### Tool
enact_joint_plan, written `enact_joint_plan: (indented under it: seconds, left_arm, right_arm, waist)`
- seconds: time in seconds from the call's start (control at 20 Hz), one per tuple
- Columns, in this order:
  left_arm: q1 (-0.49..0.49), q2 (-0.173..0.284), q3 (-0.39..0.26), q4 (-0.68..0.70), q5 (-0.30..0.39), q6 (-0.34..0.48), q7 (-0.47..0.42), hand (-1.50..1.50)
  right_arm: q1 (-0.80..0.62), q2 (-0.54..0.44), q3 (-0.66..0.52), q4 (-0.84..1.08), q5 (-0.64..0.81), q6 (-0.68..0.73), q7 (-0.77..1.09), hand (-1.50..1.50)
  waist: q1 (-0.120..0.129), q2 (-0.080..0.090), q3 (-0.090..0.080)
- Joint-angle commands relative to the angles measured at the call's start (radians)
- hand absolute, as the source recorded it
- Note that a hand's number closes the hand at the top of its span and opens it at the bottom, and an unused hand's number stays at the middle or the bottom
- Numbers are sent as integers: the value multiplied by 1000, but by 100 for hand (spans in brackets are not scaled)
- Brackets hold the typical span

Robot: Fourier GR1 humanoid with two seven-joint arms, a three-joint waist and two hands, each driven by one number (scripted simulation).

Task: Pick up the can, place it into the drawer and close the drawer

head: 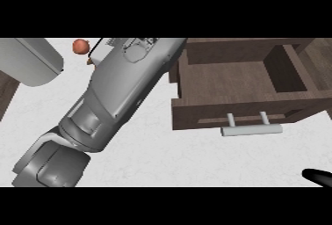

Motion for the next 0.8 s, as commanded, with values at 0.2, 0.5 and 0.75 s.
enact_joint_plan:
  seconds: [0.2,0.5,0.75]
  left_arm:
    - [-76,0,-89,142,81,60,-58,150]
    - [-97,0,-142,169,125,172,-53,-150]
    - [-114,0,-173,203,159,214,-61,-150]
  right_arm:
    - [-13,-15,7,-29,-38,15,37,-150]
    - [-45,-21,21,15,-12,12,22,-150]
    - [-90,-33,25,-6,-17,-3,57,-150]
  waist:
    - [-47,8,2]
    - [-38,6,2]
    - [-57,11,2]
